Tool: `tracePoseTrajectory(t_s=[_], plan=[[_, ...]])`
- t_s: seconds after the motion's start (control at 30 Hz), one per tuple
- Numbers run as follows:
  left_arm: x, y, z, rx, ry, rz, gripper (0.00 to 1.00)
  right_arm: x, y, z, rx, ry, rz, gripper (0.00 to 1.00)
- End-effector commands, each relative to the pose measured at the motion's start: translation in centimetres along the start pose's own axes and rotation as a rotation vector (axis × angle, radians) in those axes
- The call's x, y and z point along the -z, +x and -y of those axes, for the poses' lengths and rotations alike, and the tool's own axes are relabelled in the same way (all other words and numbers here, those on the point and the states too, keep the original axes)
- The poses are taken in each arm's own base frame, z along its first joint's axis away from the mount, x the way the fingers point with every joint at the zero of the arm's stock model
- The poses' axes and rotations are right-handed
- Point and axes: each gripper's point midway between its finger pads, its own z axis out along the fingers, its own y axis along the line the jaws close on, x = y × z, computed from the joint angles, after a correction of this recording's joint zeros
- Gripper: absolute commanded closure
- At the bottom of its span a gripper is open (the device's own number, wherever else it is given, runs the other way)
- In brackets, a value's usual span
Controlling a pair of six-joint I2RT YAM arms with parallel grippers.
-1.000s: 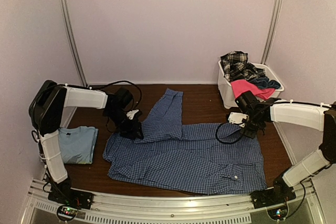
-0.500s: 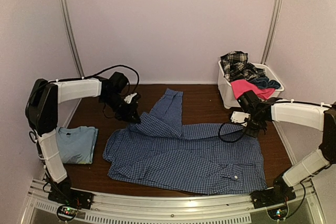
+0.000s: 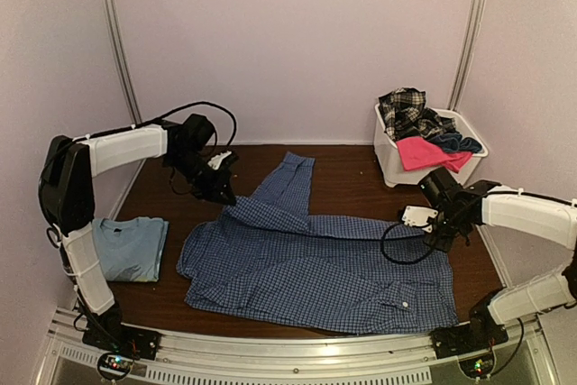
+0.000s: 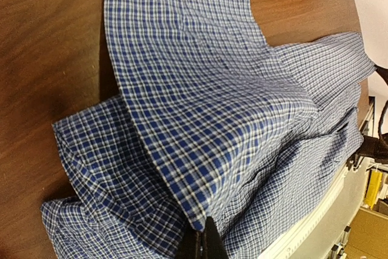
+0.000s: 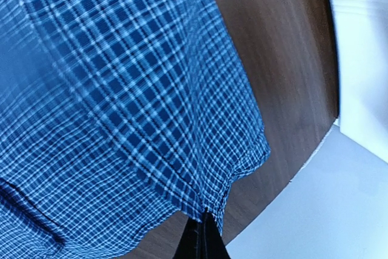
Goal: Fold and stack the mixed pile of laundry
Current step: Fold the 1/3-folded shirt at the center of the board.
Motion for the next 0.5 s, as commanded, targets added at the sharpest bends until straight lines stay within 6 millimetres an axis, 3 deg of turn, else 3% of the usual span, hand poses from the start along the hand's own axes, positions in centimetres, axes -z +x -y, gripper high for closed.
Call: tracePoseTrajectory(t_s=[0.0,0.2,0.47], plan=[[0.1,1.6,-0.3,-0.020,-0.008,-0.038,1.00,0.1,1.2,-3.9,0.071,-0.123,0.010,1.00],[0.0,2.8,-1.2,-0.023,-0.047,-0.078,1.00,0.0,0.9,-6.8,0.127,-0.218,0.024,1.00],[-0.7,4.5,-1.7,-0.021,-0.044,-0.117,1.00,-0.9,0.8,-7.7,0.144,-0.244,-0.014,1.00]])
